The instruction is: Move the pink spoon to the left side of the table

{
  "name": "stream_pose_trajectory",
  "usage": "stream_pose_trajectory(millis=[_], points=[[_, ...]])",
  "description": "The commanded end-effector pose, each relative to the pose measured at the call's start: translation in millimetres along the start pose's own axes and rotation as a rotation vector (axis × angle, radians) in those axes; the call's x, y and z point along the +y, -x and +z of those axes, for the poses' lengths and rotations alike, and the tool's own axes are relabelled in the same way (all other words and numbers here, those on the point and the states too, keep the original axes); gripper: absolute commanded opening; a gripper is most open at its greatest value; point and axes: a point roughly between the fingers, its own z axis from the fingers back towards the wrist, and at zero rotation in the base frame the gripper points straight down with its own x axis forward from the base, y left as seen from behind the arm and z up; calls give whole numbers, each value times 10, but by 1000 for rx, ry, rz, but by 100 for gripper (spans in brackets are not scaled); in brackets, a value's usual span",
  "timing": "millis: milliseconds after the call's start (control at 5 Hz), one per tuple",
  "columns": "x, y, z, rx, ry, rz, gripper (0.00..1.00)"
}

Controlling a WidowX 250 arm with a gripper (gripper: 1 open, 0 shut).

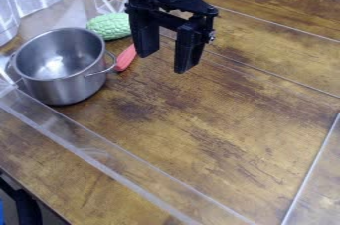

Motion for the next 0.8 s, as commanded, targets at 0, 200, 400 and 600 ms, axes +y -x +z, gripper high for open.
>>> stream_pose_trajectory(millis=[0, 200, 400, 600], points=[[98, -2, -133, 27, 3, 23, 100], [179, 31, -7, 43, 4, 25, 100], [169, -41, -130, 57, 0, -5, 100], [194, -140, -242, 54, -5, -32, 100]])
